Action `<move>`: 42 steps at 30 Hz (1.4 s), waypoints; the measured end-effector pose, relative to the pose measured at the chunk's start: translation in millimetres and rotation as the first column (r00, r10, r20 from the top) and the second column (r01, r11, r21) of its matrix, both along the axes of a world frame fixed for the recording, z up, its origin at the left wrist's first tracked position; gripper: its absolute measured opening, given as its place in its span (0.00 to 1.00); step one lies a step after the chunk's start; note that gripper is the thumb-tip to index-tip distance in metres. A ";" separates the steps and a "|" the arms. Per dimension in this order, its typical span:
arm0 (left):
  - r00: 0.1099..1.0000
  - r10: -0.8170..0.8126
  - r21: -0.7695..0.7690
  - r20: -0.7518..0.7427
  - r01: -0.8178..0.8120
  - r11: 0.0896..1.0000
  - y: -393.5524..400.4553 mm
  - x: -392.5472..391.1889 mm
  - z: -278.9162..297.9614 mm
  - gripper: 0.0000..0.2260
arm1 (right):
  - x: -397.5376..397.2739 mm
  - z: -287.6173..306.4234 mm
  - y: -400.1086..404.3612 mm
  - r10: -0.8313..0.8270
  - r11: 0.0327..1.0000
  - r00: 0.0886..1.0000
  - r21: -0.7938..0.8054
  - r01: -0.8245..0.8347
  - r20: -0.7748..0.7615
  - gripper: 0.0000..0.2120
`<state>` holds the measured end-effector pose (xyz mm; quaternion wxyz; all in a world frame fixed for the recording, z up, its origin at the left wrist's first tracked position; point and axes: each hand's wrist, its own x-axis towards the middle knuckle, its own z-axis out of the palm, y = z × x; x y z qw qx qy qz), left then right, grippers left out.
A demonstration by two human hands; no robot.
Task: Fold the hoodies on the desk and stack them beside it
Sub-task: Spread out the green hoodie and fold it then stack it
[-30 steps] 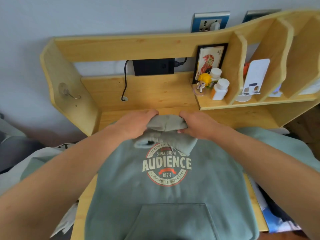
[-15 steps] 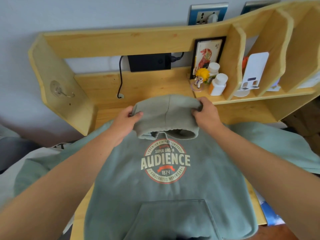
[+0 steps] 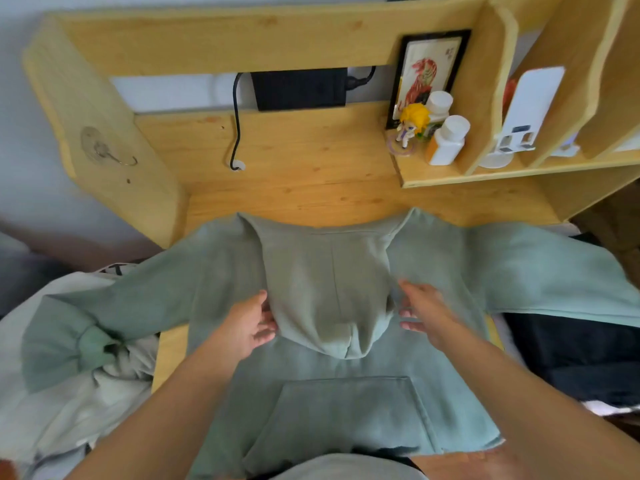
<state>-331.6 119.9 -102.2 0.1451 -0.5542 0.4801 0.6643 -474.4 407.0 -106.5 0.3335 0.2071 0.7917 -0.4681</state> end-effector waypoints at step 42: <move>0.994 0.080 0.049 0.070 -0.083 0.995 63.7 -36.2 -0.2 0.13 | 12.9 0.5 -52.7 -0.204 0.943 0.938 -0.201 0.265 0.280 0.13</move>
